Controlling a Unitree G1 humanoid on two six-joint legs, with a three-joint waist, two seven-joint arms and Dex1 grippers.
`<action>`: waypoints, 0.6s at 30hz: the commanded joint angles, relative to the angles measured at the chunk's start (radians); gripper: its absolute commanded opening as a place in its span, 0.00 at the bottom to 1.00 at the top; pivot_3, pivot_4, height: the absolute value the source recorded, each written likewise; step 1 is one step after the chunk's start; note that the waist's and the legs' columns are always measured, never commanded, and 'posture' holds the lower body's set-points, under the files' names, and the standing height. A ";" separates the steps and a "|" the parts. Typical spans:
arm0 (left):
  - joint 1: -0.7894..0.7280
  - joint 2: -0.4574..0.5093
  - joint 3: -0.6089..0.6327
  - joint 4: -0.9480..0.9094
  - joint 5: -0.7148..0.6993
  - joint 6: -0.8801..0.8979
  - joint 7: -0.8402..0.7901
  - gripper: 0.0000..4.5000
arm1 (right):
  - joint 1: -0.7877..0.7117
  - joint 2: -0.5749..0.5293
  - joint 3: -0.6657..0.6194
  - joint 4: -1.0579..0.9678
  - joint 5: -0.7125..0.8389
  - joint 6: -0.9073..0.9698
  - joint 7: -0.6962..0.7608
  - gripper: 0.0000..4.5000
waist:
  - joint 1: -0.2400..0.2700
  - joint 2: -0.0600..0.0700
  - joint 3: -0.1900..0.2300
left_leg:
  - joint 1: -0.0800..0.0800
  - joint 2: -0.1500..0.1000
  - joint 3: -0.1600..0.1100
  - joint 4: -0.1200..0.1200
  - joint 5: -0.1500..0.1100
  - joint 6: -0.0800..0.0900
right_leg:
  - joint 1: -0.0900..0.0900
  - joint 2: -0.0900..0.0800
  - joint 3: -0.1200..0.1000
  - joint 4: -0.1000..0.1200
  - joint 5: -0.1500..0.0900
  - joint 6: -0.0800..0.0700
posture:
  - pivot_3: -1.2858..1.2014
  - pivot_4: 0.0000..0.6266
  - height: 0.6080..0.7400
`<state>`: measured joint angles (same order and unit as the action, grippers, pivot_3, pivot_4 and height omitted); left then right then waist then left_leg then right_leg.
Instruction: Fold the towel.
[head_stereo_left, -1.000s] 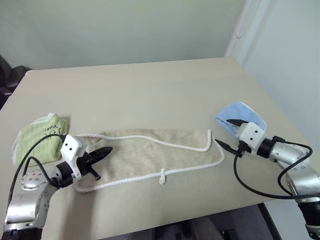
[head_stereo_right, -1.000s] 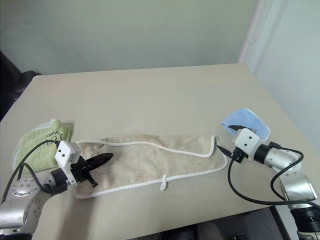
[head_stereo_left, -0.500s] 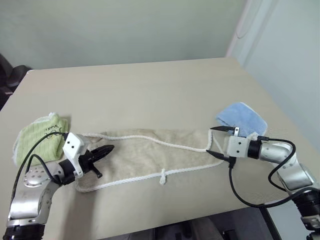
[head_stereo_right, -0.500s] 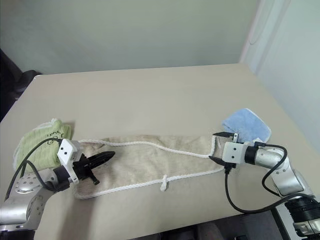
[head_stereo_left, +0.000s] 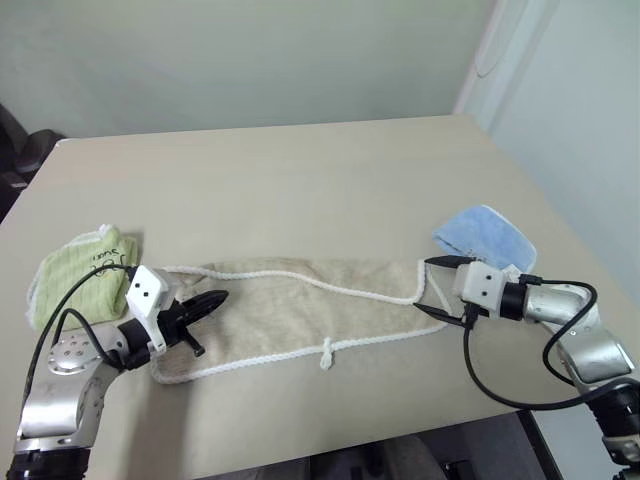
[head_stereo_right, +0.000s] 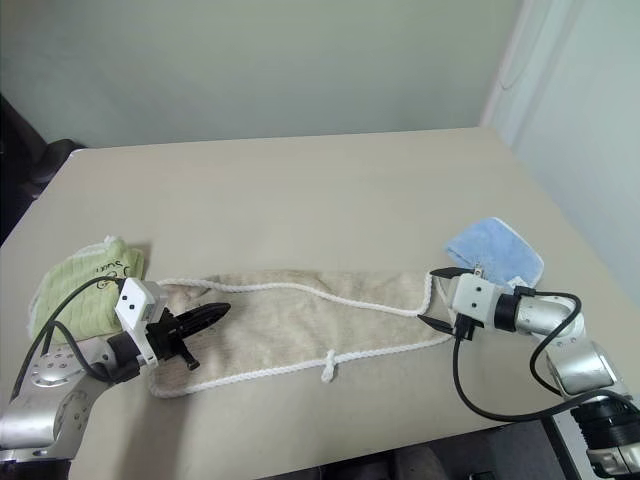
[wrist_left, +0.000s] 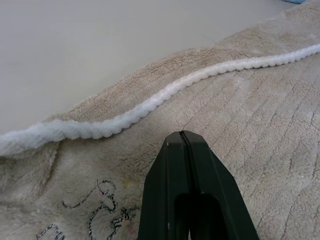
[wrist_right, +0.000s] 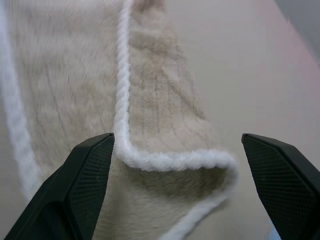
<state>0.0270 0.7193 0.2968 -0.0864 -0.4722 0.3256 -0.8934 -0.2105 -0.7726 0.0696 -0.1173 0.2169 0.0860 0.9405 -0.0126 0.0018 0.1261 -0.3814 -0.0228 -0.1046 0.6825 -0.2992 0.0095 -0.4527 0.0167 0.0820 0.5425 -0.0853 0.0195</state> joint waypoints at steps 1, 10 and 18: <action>-0.007 0.006 0.004 -0.012 0.002 -0.016 -0.011 0.00 | 0.005 0.004 -0.087 -0.099 0.215 0.329 -0.015 0.96 | 0.000 0.000 0.000 | 0.000 0.000 0.000 0.000 0.000 0.000 | 0.000 0.000 0.000 0.000 0.000 0.000 | 0.52 0.24 1.00; -0.036 0.008 -0.018 0.005 0.005 -0.013 -0.019 0.00 | -0.020 0.078 -0.189 -0.116 0.400 0.739 -0.167 0.96 | -0.001 0.001 0.000 | 0.000 0.000 0.001 0.001 0.000 -0.002 | 0.000 0.000 0.000 -0.001 0.000 0.001 | 0.52 0.24 1.00; -0.034 0.009 -0.016 0.000 0.004 -0.010 -0.020 0.00 | -0.078 0.138 -0.244 -0.123 0.495 0.884 -0.251 0.96 | -0.001 0.001 0.000 | -0.001 0.000 0.001 0.000 0.000 -0.002 | -0.002 0.000 0.000 0.000 0.000 0.000 | 0.52 0.24 1.00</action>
<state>0.0014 0.7202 0.2693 -0.0725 -0.4715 0.3258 -0.9110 -0.2644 -0.6364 -0.1283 -0.2099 0.6706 0.9443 0.7122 -0.0139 0.0024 0.1265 -0.3824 -0.0229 -0.1038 0.6828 -0.2989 0.0080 -0.4544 0.0168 0.0822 0.5421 -0.0856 0.0199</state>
